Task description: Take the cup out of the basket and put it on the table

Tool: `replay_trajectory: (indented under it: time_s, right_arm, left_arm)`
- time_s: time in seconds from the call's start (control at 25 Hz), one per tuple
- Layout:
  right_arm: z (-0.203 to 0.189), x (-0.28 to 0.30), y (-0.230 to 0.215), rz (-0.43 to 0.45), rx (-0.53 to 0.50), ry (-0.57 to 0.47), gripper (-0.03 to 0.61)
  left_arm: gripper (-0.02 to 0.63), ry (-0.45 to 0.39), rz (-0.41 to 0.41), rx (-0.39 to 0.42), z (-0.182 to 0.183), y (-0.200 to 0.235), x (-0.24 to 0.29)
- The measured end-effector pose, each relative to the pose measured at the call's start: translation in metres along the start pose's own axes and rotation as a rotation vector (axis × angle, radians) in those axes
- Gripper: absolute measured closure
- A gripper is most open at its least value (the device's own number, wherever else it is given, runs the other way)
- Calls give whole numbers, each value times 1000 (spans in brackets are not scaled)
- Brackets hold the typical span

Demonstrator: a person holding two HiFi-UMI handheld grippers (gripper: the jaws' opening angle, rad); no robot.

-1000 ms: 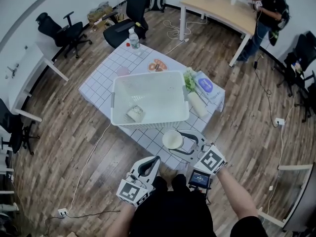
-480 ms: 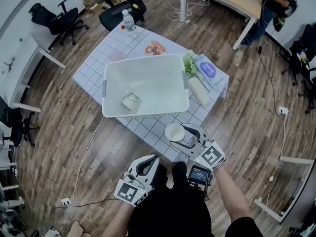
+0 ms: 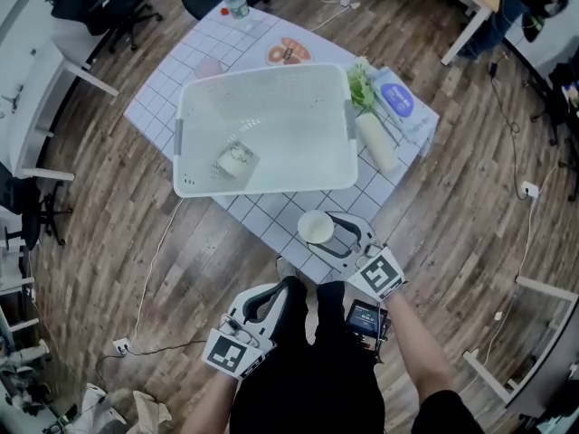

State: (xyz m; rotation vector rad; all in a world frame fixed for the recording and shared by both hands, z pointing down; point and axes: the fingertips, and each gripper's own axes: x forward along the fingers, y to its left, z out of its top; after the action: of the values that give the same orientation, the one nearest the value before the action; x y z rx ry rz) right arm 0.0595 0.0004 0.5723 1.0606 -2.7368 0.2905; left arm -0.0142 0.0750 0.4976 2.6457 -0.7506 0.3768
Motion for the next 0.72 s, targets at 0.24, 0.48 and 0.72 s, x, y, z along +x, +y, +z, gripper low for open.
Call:
replay_trajectory:
  time_s: [0.24,0.48,0.72]
  right_arm:
    - [-25,16,-6,-27,17,5,301]
    - [-46,26,-9,-45,-11,43,301]
    - [-61,31,-14,-71,-32,69,301]
  left_arm:
    - [607,39,10,-11,-15,3,-2]
    - [607,65,11,-13,-23,4,-3]
    - [607,86,13,-18,-30,6,-3]
